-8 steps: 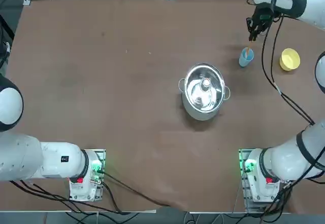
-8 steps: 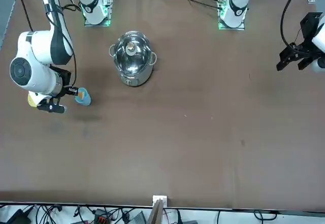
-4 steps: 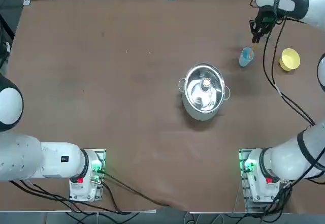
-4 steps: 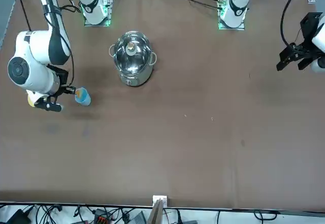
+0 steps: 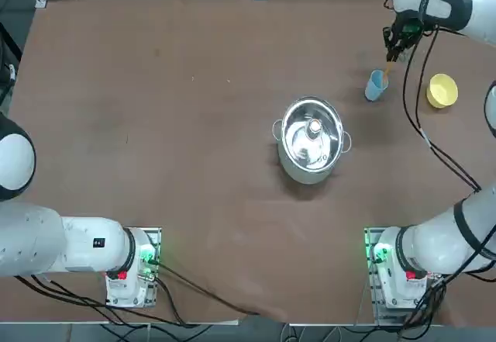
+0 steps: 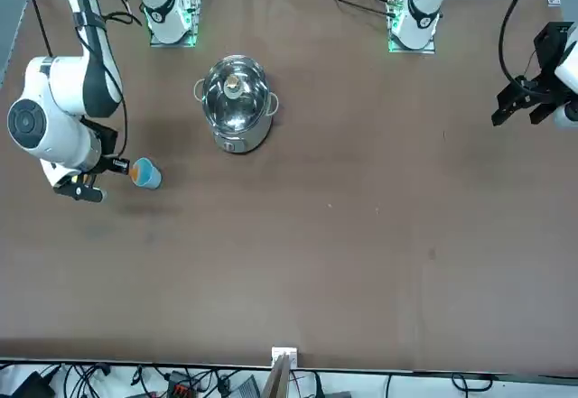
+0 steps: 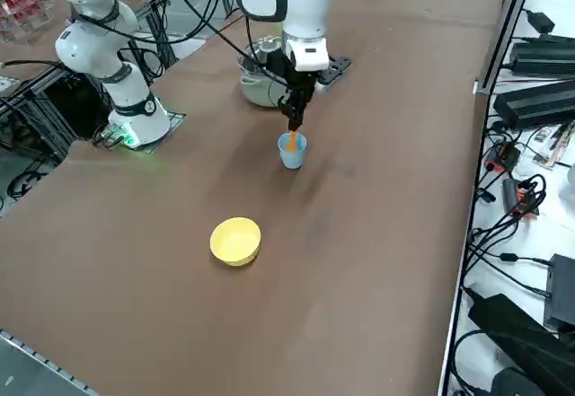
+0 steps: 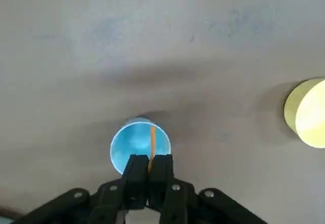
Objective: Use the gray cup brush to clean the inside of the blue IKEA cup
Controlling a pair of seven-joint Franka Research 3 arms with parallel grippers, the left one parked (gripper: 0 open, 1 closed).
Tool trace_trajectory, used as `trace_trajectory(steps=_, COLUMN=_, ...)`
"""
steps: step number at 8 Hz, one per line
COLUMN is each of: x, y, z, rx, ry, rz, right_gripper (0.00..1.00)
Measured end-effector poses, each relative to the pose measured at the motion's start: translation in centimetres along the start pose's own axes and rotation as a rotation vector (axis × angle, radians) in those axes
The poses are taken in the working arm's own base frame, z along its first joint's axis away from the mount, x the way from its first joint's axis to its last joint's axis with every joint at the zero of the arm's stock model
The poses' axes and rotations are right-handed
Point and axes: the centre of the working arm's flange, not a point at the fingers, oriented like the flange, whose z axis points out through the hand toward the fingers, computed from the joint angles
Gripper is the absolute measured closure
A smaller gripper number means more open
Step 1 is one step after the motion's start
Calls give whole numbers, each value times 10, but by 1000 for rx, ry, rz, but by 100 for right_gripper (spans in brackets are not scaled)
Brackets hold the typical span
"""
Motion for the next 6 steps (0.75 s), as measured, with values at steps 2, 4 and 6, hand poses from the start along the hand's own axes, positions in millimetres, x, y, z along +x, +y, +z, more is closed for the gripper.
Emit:
trace_trajectory(steps=2, x=-2, y=-18, z=2, rx=1, ry=9, rz=31, right_gripper=96)
trace_trajectory(steps=4, x=-8, y=-38, z=3, rx=-4, ry=6, rz=58, right_gripper=96)
trace_trajectory(steps=6, x=-15, y=-44, z=6, rx=-20, ry=-31, rz=73, right_gripper=96)
